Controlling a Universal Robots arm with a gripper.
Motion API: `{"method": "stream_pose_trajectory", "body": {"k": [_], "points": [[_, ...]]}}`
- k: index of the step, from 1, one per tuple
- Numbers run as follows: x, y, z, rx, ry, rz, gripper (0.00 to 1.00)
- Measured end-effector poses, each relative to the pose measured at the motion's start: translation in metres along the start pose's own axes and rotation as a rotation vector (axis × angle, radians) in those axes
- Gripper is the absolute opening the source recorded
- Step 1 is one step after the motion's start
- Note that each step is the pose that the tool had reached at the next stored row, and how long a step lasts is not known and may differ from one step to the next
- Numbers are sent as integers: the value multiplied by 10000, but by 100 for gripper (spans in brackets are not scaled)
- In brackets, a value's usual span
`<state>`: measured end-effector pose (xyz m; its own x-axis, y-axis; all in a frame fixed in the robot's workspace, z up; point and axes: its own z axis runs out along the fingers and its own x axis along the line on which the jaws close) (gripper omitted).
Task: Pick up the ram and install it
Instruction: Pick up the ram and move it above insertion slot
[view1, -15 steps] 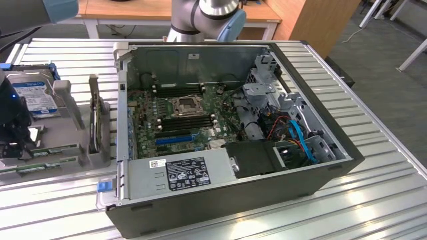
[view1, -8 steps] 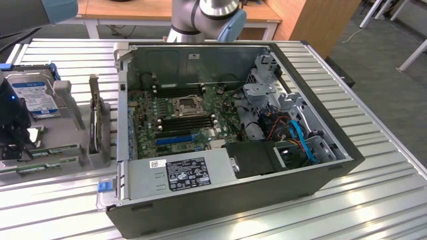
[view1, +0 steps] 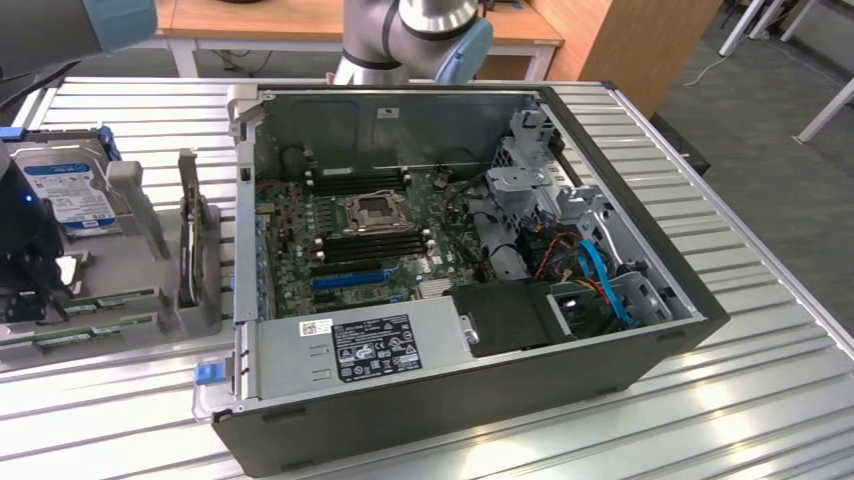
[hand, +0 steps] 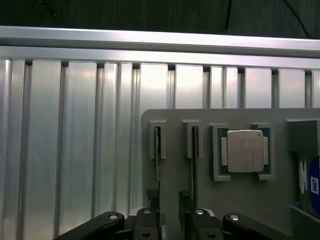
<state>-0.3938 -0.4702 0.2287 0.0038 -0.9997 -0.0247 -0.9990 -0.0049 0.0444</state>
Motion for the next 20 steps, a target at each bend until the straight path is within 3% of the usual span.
{"method": "stream_pose_trajectory", "body": {"k": [6, 20], "points": [[2, 0, 70, 1, 1, 0, 29], [26, 0, 75, 2, 1, 0, 29]]}}
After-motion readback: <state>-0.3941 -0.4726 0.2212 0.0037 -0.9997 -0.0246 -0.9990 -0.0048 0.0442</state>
